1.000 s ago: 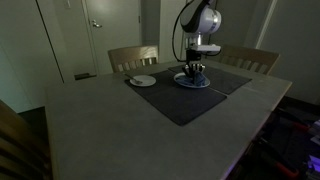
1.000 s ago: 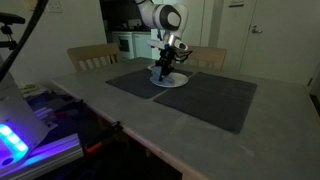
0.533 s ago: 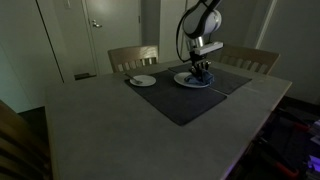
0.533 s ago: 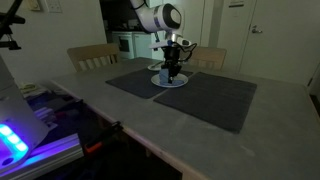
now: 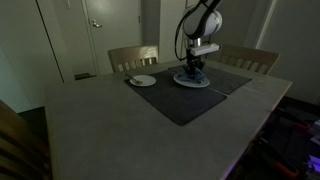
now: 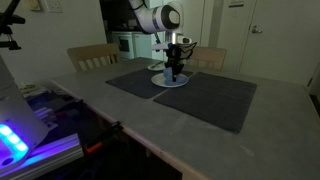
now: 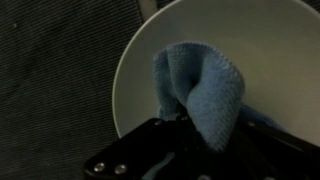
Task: Pick the cloth and wipe the plate
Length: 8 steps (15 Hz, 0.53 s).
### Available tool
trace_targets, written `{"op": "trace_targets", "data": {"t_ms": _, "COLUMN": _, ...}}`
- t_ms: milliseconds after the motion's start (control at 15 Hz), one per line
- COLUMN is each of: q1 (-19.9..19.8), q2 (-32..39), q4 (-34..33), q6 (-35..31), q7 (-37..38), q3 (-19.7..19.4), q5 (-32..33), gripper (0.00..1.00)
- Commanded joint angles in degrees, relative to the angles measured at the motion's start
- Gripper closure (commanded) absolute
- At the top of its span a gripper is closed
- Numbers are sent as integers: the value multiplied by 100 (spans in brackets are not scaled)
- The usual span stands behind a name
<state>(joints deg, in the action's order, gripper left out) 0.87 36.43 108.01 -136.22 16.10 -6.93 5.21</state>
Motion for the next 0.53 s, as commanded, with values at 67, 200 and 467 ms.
{"op": "trace_targets", "data": {"t_ms": 67, "q1": -403, "q2": -64, "q4": 100, "q6": -241, "q7": -984, "q3": 668, "q5": -846, "gripper": 97}}
{"op": "trace_targets", "data": {"t_ms": 200, "q1": -577, "q2": -123, "q4": 68, "q6": -105, "q7": -1498, "q3": 981, "q5": -1295, "gripper": 97}}
{"op": "trace_targets", "data": {"t_ms": 467, "q1": -654, "q2": -310, "q4": 101, "q6": -187, "q7": -2065, "q3": 1301, "q5": -1791, "gripper": 97}}
